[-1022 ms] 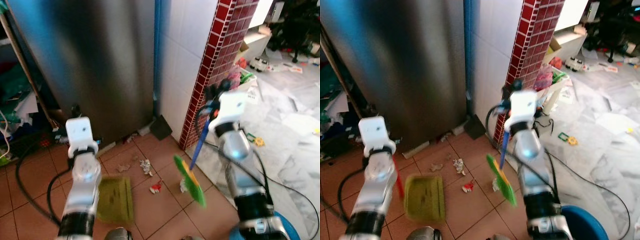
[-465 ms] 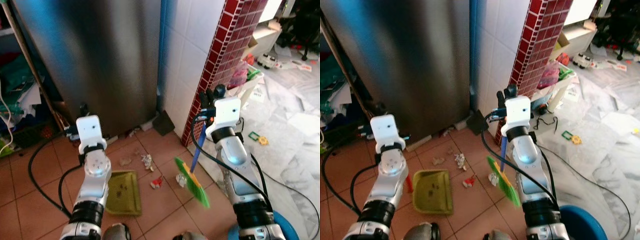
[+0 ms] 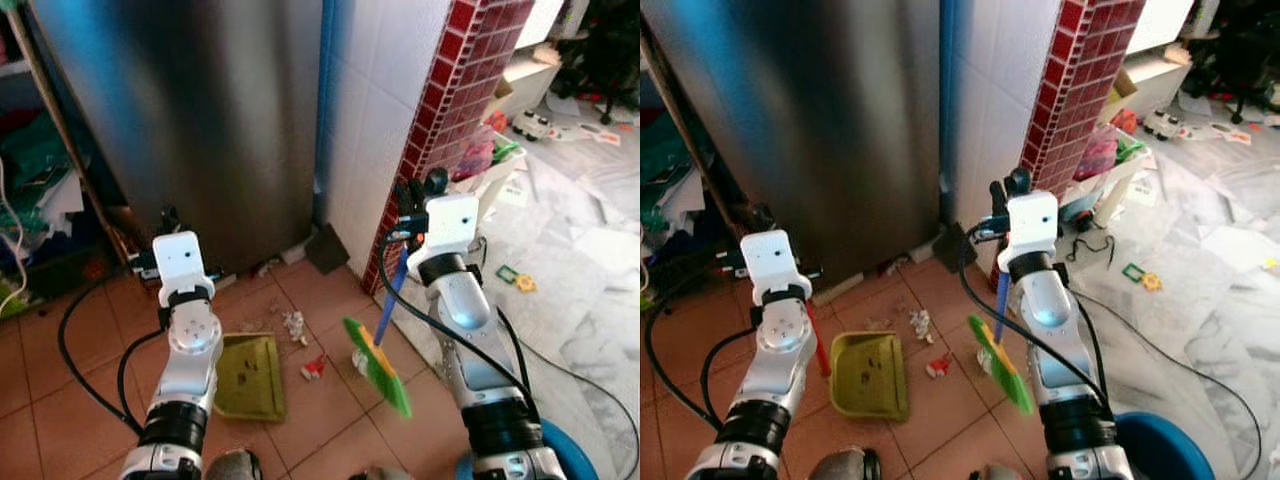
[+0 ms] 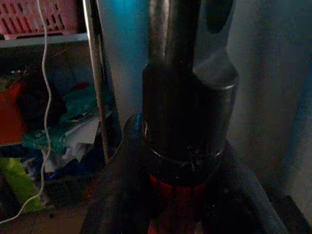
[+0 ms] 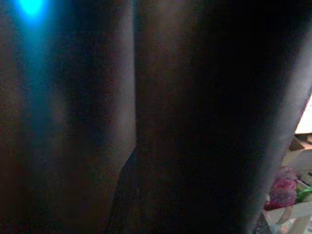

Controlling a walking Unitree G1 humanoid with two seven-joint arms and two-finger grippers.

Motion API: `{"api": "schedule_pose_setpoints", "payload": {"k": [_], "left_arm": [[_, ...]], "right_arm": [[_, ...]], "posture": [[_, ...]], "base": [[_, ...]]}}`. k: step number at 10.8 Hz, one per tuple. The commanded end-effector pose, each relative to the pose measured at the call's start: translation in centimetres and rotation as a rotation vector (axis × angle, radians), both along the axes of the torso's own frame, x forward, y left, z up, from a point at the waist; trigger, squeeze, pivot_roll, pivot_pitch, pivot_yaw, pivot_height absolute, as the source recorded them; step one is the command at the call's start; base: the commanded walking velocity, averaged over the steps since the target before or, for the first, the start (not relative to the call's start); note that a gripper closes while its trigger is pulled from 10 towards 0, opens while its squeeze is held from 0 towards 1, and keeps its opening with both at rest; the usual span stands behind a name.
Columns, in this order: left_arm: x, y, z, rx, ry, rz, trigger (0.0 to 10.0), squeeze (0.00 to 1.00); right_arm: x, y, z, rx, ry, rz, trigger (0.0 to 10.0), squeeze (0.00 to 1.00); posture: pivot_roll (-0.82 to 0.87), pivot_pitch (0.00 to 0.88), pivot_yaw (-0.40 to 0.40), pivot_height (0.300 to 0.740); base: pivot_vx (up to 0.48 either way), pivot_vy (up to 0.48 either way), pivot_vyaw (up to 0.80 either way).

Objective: Sweep floor

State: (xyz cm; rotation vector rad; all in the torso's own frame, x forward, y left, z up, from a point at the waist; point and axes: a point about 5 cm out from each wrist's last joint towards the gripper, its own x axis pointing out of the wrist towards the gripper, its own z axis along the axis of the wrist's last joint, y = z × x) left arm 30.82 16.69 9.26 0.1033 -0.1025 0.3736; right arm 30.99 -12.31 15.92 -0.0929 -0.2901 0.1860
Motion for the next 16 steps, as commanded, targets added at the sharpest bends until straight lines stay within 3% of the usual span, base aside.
{"api": "schedule_pose_setpoints", "payload": {"k": [1,4,11,16], "left_arm": [[0.7,-0.2,1.9,0.019,-0.087,-0.025,10.0,0.0],[1.2,-0.2,2.0,0.018,-0.087,-0.032,10.0,0.0],[1.5,-0.4,2.0,0.017,-0.084,-0.04,10.0,0.0],[1.2,-0.6,0.1,-0.01,-0.018,-0.041,10.0,0.0]], "right_arm": [[0.3,0.2,1.6,-0.003,-0.076,0.007,10.0,0.0],[0.6,0.2,1.9,-0.005,-0.089,0.003,10.0,0.0],[0.9,0.4,2.0,-0.008,-0.105,-0.001,10.0,0.0],[0.9,0.6,1.3,-0.031,-0.083,0.003,10.0,0.0]], "posture": [[-0.07,0.046,-0.03,0.74],[-0.07,0.031,-0.022,0.74],[-0.07,0.019,-0.019,0.74],[-0.08,0.026,-0.031,0.74]], "base": [[0.352,0.0,0.0],[0.349,0.0,0.0],[0.0,0.0,0.0],[0.0,0.0,0.0]]}}
